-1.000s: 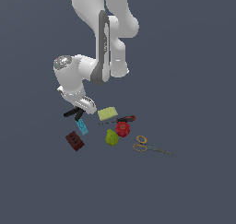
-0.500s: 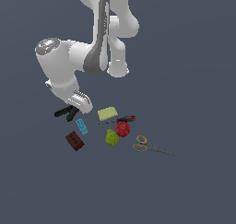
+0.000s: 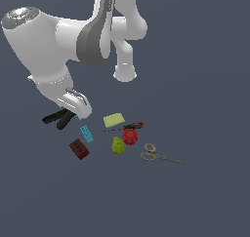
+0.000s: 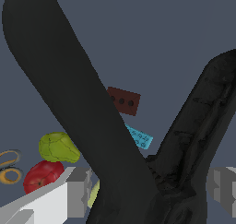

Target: Pick up a designated object from a clutter of objects.

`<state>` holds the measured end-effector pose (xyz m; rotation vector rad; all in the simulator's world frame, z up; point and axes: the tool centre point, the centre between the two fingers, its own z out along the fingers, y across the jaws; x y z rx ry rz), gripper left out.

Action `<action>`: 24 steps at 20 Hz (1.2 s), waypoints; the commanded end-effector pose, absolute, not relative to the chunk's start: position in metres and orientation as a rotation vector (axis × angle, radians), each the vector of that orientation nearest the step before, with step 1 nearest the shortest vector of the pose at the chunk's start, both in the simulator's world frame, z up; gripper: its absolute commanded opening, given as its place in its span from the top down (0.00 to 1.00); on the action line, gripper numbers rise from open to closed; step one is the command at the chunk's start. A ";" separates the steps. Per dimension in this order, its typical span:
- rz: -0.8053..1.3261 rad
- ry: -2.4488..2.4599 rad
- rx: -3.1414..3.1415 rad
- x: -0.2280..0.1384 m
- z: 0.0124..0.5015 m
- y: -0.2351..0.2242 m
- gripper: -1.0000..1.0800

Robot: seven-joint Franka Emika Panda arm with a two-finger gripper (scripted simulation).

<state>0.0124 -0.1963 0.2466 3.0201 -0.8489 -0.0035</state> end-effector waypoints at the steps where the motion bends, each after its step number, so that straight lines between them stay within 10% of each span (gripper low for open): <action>1: -0.002 -0.849 3.020 0.025 0.266 -0.196 1.00; 24: -0.001 -0.847 3.024 0.108 0.386 -0.195 1.00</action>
